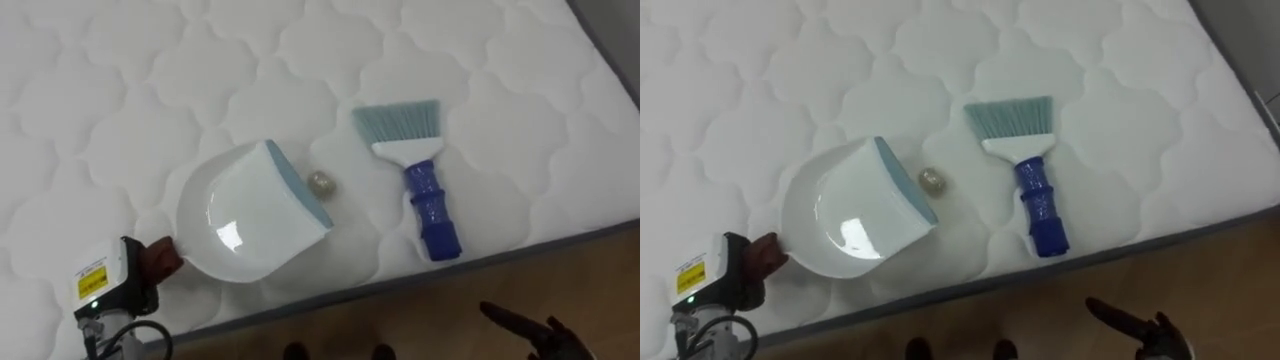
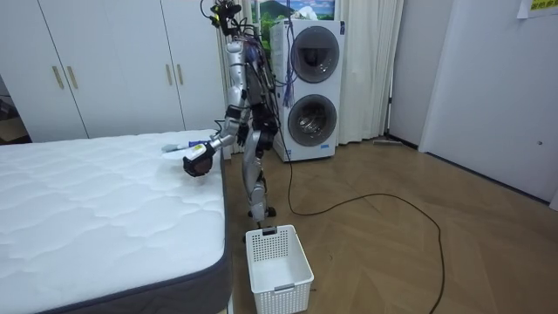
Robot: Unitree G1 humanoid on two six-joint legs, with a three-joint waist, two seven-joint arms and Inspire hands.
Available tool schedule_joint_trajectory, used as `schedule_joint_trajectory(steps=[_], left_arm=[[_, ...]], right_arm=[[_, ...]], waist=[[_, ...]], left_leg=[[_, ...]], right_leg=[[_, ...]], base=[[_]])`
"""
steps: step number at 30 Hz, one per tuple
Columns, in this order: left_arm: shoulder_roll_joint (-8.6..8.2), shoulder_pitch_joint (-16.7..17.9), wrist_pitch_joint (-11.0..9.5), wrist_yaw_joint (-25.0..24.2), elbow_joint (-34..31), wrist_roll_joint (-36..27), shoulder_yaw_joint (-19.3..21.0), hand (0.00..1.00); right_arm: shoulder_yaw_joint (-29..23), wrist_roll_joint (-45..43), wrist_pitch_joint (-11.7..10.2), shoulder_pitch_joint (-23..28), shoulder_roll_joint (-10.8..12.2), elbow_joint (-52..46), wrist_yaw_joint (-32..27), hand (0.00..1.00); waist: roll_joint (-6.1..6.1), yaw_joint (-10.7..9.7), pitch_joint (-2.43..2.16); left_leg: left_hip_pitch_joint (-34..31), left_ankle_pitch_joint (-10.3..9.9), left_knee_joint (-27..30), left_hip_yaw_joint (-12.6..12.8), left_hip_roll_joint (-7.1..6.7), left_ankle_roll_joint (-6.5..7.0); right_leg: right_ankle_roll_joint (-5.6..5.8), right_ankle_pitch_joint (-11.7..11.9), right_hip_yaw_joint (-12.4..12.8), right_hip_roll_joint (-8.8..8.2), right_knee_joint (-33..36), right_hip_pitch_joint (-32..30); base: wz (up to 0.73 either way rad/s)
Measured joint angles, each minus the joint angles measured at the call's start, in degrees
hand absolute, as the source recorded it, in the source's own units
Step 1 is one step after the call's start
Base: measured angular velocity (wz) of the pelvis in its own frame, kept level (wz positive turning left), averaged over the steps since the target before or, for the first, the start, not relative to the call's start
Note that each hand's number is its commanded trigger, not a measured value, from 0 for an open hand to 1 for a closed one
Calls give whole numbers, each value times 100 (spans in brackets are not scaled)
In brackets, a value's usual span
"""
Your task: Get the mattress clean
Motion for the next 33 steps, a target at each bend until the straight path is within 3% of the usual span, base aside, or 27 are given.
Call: schedule_joint_trajectory(steps=[6, 12, 19, 23, 28, 33], left_arm=[[-1, -9, 54, 62, 110, 14, -4, 100], [-1, 17, 284, 60, 223, -37, -204, 100], [-5, -83, 390, 175, 313, -31, -228, 100], [-24, -167, 456, 170, 406, -16, -291, 100], [-25, -170, 544, 76, 437, -20, -384, 100], [-11, -177, 633, -33, 446, -28, -398, 100]], right_arm=[[-103, -684, -6, -39, 3, -691, -571, 0], [-9, -1480, -10, -40, 6, -1395, -1055, 0], [157, -2384, -52, -97, 39, -2291, -1489, 0], [342, -2507, -96, -175, 60, -2657, -1603, 0], [539, -3264, -187, -185, 78, -2971, -1675, 0], [579, -3342, -208, -278, 174, -3189, -1773, 0]], waist=[[-21, 31, 6], [-50, 39, 14], [-62, 158, 13], [-71, 167, 18], [-91, 168, 32], [-89, 169, 39]], left_leg=[[-49, 2, 12, 64, 27, 0], [-68, -3, -4, 45, 33, -7], [-97, -9, -23, 49, 42, -17], [-74, -9, -40, 39, 39, -17], [-89, -9, -27, 9, 43, -17], [-171, -9, -18, -6, 42, -18]], right_leg=[[-15, -10, 6, 1, 12, -80], [-26, -15, -233, -92, 10, -86], [-36, -8, -248, -95, 36, -107], [-37, -7, -275, -94, 27, -74], [-43, -2, -318, -94, 19, -60], [-43, -2, -327, -114, 28, -135]], base=[[-6], [4], [0], [0], [2], [1]])
